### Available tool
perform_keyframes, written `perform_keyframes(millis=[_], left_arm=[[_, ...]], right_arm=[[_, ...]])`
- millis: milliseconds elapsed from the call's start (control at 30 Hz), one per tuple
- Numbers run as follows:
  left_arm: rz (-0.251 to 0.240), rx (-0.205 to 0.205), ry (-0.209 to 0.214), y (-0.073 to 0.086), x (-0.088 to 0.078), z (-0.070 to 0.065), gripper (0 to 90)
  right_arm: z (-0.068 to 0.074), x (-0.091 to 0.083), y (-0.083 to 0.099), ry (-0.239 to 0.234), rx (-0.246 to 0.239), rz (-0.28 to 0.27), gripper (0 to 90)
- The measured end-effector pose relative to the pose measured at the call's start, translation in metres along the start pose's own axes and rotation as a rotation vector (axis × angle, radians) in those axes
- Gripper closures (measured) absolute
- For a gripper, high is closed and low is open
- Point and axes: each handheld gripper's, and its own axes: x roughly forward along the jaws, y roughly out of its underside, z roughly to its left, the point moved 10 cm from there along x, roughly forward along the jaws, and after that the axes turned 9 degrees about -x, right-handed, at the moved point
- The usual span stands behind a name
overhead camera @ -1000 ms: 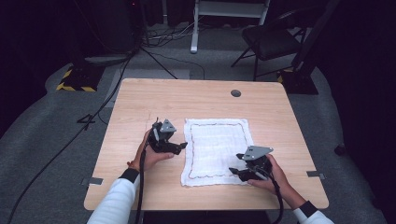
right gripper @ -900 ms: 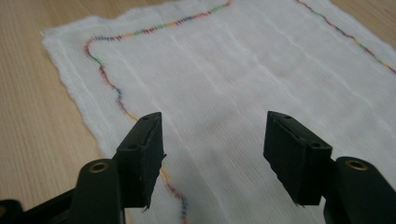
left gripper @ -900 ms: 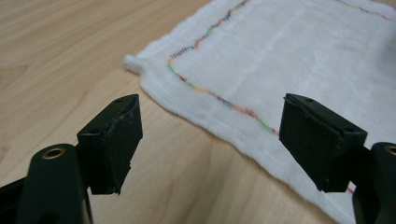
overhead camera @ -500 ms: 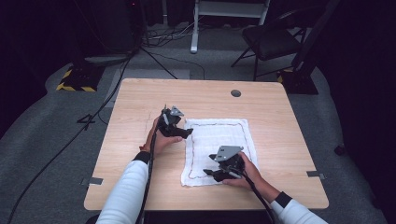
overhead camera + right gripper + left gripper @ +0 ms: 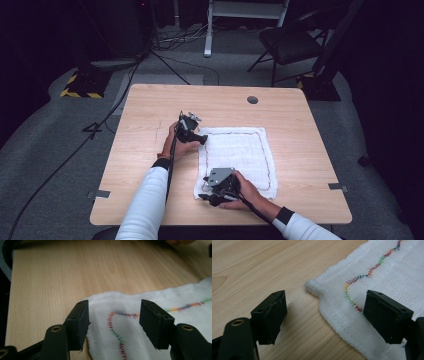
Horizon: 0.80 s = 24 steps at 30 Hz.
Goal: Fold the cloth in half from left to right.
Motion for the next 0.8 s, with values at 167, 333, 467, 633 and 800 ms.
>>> perform_keyframes(millis=[167,333,467,633,800], left_arm=[[-0.012,0.013,0.001,0.001,0.0,0.0,19.0],[-0.042,0.016,0.014,0.003,-0.001,0.0,19.4],[-0.035,0.043,0.041,0.004,-0.004,-0.002,26.7],[-0.021,0.062,0.075,0.004,-0.008,-0.007,54.5],[0.001,0.055,0.127,0.004,-0.009,-0.01,75.4]], right_arm=[[0.006,0.009,-0.004,-0.006,-0.013,0.009,41.6],[0.007,0.013,-0.006,0.013,0.004,0.011,48.9],[0.005,0.012,-0.005,0.037,0.017,0.027,67.1],[0.004,0.011,-0.005,0.078,0.022,0.052,81.3],[0.002,0.013,-0.006,0.102,0.024,0.062,84.2]])
